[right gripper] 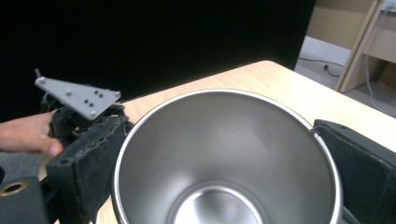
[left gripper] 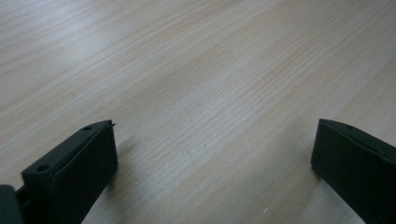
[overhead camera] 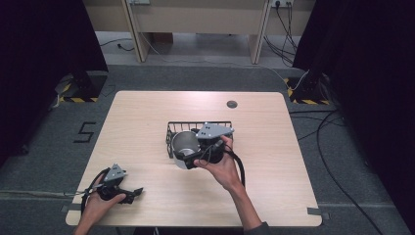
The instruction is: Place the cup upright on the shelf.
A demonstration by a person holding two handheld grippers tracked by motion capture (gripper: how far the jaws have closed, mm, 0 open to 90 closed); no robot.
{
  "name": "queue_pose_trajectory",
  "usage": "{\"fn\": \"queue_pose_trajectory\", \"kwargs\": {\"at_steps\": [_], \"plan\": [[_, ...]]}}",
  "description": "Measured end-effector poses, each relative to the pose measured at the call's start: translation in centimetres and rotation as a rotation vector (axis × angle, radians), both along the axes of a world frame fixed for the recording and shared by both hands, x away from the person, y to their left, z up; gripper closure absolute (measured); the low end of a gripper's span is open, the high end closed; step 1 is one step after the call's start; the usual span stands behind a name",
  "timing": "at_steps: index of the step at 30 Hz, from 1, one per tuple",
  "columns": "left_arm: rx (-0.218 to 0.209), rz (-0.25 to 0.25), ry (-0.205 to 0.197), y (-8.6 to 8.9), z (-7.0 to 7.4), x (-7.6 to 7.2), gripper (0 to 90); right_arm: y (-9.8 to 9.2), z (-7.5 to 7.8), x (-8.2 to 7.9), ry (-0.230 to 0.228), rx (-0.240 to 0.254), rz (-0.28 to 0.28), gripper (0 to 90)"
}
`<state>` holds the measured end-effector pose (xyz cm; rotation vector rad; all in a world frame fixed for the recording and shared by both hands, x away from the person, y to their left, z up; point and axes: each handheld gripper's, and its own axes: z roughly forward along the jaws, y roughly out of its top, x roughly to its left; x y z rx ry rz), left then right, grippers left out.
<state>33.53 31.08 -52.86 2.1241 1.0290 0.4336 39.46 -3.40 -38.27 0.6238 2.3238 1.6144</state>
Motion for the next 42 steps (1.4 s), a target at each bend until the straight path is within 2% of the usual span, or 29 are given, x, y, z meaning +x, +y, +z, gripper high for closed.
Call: {"fn": "queue_pose_trajectory", "kwargs": {"at_steps": [5,11,16,24,30,35,42], "plan": [[0.0,0.0,0.001,0.0,0.0,0.0,0.0,-1.1,1.3,1.0,-0.004,0.013,-0.028,6.1],[0.0,0.0,0.001,0.0,0.0,0.0,0.0,-1.9,3.0,2.1,-0.021,0.006,-0.061,6.1],[0.002,0.0,0.002,0.0,0.0,0.0,0.0,-2.4,3.5,3.2,-0.016,0.003,-0.083,6.1],[0.001,-0.001,0.002,0.0,0.0,0.0,0.0,-2.8,3.3,5.4,-0.007,-0.001,-0.124,6.1],[-0.001,0.001,0.002,0.0,0.0,0.0,0.0,-2.8,2.9,7.2,-0.004,-0.03,-0.136,6.1],[-0.001,0.0,0.002,0.0,0.0,0.0,0.0,-2.4,2.1,8.7,-0.006,-0.061,-0.111,6.1],[-0.002,0.0,0.002,0.0,0.0,0.0,0.0,-2.0,1.1,9.7,0.0,-0.083,-0.086,6.1]]}}
